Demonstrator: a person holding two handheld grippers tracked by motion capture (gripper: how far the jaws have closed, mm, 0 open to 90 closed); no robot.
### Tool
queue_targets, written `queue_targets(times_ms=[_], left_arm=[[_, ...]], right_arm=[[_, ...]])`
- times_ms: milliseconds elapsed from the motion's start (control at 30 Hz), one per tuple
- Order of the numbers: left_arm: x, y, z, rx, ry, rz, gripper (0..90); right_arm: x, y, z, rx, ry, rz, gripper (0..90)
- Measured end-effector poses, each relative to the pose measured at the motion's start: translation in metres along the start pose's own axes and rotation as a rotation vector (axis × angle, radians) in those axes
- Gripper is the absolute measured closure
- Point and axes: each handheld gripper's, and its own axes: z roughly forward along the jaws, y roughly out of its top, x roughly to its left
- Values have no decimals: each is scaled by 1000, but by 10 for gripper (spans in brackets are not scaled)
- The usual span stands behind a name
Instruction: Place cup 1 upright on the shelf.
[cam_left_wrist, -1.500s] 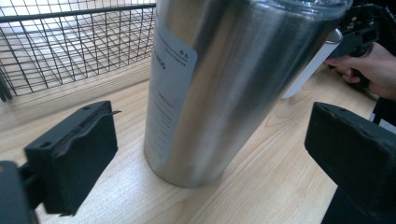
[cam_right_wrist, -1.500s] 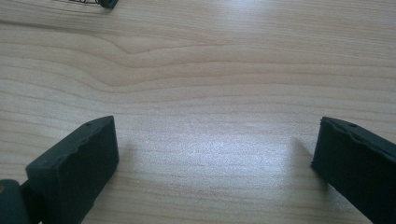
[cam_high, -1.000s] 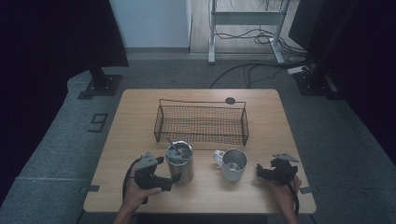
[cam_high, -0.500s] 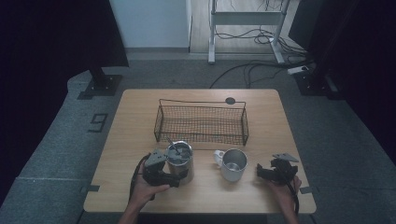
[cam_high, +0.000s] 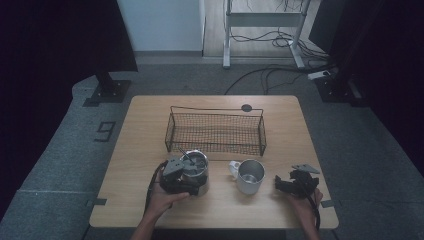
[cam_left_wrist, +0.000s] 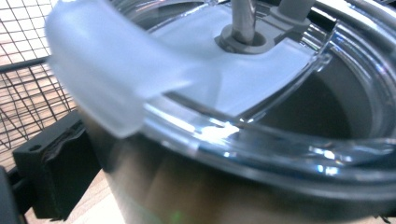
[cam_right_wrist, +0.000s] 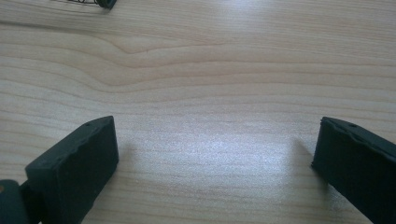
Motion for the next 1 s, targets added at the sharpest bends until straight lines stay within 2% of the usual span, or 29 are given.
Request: queue_targets(times_ms=[500, 633, 1000], left_arm=[[-3, -2, 0, -44, 35, 72, 34], [-3, -1, 0, -38, 32, 85, 37], [0, 0, -3, -40, 27, 74, 42]], right_arm=[[0, 0, 0, -1, -2, 1, 0], [0, 0, 0, -1, -2, 1, 0], [0, 0, 0, -1, -2, 1, 0]])
